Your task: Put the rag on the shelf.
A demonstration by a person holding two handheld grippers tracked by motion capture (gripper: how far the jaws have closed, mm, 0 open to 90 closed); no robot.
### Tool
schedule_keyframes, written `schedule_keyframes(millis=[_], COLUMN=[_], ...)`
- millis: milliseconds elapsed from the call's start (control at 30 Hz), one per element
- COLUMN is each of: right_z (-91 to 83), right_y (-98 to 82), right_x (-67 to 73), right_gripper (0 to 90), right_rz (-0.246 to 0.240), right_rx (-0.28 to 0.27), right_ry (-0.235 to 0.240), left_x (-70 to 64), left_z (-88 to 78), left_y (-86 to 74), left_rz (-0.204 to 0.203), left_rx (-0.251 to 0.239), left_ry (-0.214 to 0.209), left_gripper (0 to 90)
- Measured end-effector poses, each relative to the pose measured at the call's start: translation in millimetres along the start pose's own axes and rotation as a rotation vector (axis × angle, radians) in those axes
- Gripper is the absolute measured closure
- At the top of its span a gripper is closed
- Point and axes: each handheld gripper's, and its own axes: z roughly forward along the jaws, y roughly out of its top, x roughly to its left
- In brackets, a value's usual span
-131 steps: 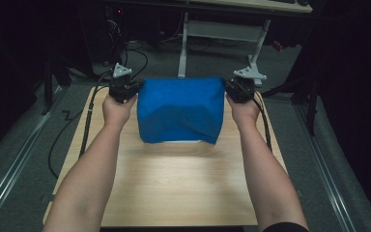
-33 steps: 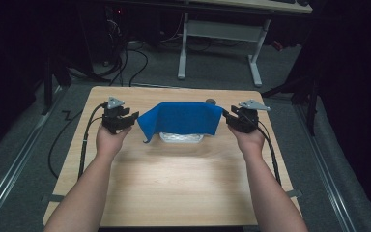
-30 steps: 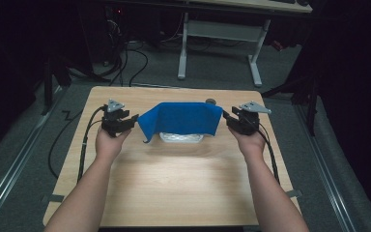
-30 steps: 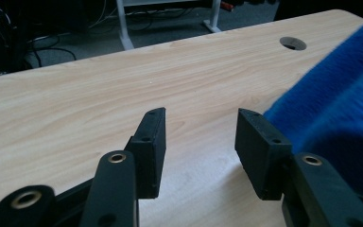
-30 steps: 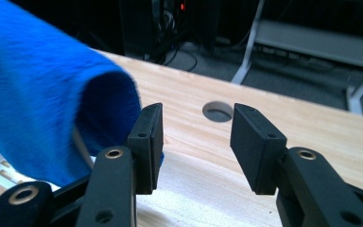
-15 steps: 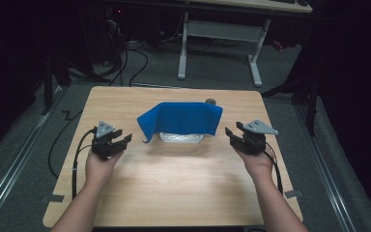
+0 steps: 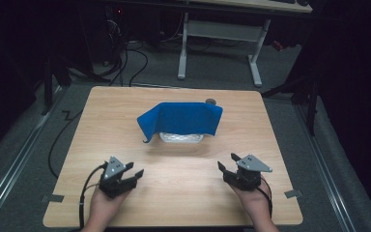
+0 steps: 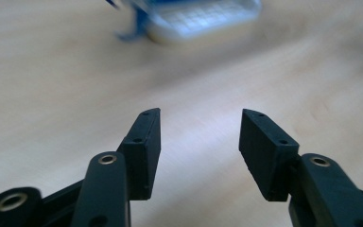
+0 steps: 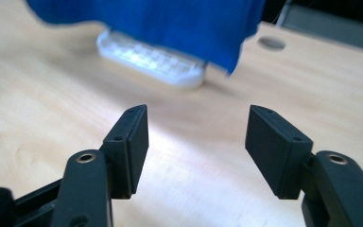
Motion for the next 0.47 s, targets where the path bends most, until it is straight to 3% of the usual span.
schedule_keyframes(millis=[67,167,233,300,467], right_z=[-1.8,-2.1,0.0,3.7,5.3], right_y=[-14.2,-29.1,-29.3,-29.3,-30.9], right_x=[6.0,11.8,11.6,9.8,6.4], right_gripper=[40.2,41.7,41.5,41.3,41.1], right_rz=[-0.016,-0.04,-0.056,-0.039,-0.02], right_rx=[0.003,0.033,0.04,0.045,0.049], right_ry=[-0.007,0.016,0.011,0.023,0.037], left_x=[-10.7,-22.0,-21.4,-17.6,-12.5], left_z=[5.7,7.5,8.2,8.8,9.5], left_y=[-3.7,-3.5,-1.3,-1.3,-5.2], left_rz=[0.011,0.059,0.063,0.039,0.035], left_rx=[0.061,0.059,0.053,0.055,0.077], left_ry=[-0.027,-0.004,-0.002,-0.007,0.011], left_gripper=[48.3,47.4,47.1,47.0,46.5])
